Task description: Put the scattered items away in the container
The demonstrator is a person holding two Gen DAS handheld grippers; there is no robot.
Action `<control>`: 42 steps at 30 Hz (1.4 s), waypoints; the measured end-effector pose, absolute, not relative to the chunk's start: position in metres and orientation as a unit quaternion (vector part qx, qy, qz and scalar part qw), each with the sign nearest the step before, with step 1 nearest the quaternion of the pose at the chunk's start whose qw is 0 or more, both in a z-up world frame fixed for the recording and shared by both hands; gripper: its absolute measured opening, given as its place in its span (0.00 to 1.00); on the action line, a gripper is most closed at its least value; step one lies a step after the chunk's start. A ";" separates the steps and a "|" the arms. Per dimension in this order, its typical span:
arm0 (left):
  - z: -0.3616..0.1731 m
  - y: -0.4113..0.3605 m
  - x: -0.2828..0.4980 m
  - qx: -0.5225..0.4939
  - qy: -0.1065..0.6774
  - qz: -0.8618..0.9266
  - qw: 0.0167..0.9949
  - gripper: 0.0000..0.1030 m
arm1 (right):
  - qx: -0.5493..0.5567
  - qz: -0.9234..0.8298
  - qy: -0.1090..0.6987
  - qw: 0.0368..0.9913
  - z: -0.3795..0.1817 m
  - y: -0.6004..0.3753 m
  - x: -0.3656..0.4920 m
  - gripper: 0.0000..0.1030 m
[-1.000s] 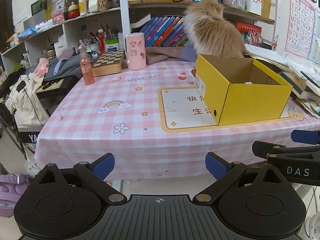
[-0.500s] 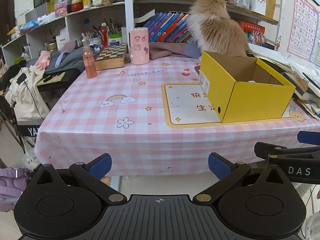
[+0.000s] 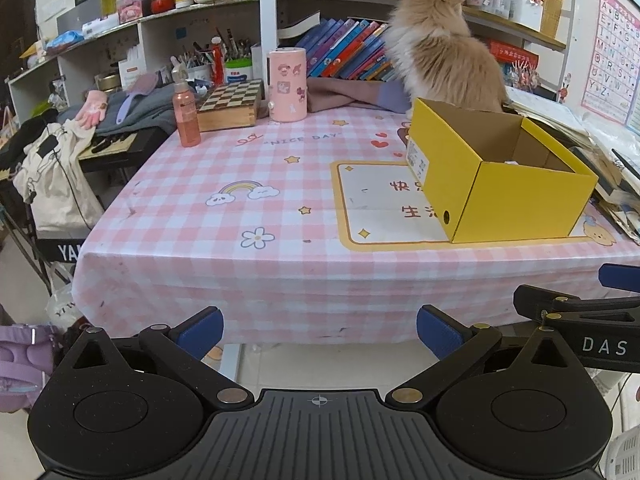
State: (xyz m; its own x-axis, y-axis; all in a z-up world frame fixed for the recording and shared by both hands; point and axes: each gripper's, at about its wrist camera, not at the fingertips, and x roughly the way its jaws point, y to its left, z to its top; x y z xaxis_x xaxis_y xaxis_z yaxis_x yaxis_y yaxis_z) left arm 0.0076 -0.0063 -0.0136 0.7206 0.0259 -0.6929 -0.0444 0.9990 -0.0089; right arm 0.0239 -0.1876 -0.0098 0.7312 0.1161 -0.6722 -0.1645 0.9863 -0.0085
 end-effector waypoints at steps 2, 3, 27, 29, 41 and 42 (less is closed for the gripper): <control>-0.013 -0.006 0.008 -0.013 0.374 0.019 0.927 1.00 | -0.034 0.077 0.359 0.930 -0.010 -0.188 0.024 0.98; -0.013 -0.006 0.007 -0.013 0.375 0.020 0.927 1.00 | -0.034 0.077 0.359 0.930 -0.010 -0.188 0.023 0.98; -0.016 -0.007 0.003 -0.013 0.380 0.026 0.925 1.00 | -0.034 0.078 0.357 0.930 -0.010 -0.189 0.020 0.98; -0.016 -0.009 0.004 -0.011 0.381 0.027 0.924 1.00 | -0.034 0.078 0.358 0.930 -0.010 -0.190 0.020 0.98; -0.017 -0.010 0.006 -0.013 0.388 0.026 0.921 1.00 | -0.032 0.077 0.361 0.929 -0.011 -0.194 0.020 0.98; -0.018 -0.010 0.007 -0.013 0.389 0.026 0.921 1.00 | -0.032 0.077 0.361 0.929 -0.011 -0.194 0.021 0.98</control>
